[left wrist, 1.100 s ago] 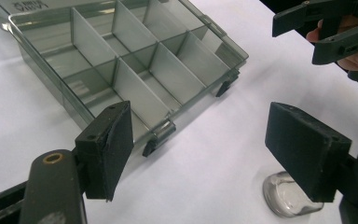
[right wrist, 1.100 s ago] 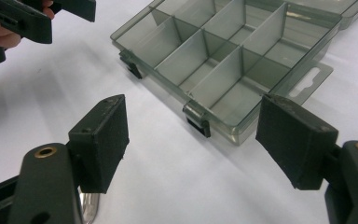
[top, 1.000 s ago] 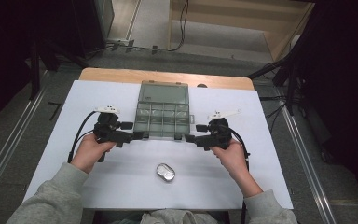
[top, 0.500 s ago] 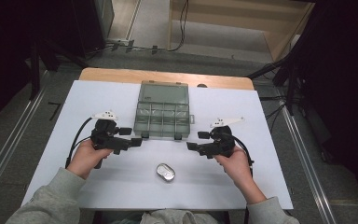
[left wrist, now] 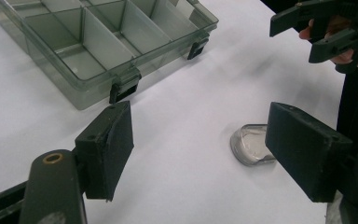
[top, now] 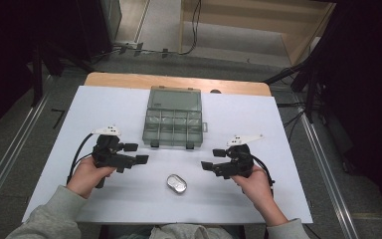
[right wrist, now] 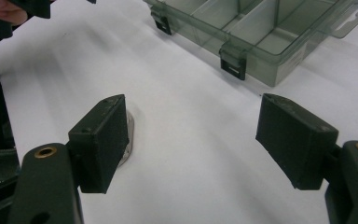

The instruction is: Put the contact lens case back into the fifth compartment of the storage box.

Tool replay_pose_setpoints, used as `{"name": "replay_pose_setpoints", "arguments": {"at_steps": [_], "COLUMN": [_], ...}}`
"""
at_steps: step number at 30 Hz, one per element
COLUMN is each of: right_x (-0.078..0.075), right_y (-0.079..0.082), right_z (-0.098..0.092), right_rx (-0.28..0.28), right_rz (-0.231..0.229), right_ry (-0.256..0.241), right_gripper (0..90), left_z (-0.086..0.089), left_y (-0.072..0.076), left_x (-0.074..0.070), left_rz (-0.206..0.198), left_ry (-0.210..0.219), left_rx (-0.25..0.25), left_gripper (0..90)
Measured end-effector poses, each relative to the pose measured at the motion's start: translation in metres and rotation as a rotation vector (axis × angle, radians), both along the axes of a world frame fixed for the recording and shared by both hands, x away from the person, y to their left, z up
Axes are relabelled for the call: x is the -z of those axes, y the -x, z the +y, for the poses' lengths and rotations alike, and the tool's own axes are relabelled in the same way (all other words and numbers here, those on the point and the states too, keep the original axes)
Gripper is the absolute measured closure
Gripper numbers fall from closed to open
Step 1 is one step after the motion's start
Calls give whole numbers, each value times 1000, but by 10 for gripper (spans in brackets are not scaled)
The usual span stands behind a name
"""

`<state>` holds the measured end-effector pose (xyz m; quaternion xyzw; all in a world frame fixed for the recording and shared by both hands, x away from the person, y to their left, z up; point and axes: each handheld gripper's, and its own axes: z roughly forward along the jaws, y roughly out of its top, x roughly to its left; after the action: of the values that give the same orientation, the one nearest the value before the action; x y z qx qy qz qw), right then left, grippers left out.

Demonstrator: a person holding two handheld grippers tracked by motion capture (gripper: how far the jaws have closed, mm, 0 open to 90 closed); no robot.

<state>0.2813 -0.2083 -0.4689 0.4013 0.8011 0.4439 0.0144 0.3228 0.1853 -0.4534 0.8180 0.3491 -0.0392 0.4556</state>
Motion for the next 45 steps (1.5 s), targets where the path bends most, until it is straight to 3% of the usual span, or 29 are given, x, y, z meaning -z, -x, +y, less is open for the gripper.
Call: {"name": "replay_pose_setpoints", "arguments": {"at_steps": [8, 16, 42, 45], "right_x": [5, 8, 7, 7], "right_y": [8, 11, 2, 1], "right_z": [0, 3, 31, 34], "right_rx": [-12, -29, -119, -122], "right_rz": [11, 16, 25, 29], "right_ry": [7, 5, 28, 22], "right_gripper": [233, 234, 230, 228], "left_z": [5, 11, 23, 23], "left_y": [9, 18, 40, 41], "left_x": [2, 4, 8, 8], "left_rz": [10, -2, -1, -3], "left_ry": [16, -1, -5, -14], "left_rx": [7, -3, -26, -48], "left_gripper": [243, 243, 239, 239]}}
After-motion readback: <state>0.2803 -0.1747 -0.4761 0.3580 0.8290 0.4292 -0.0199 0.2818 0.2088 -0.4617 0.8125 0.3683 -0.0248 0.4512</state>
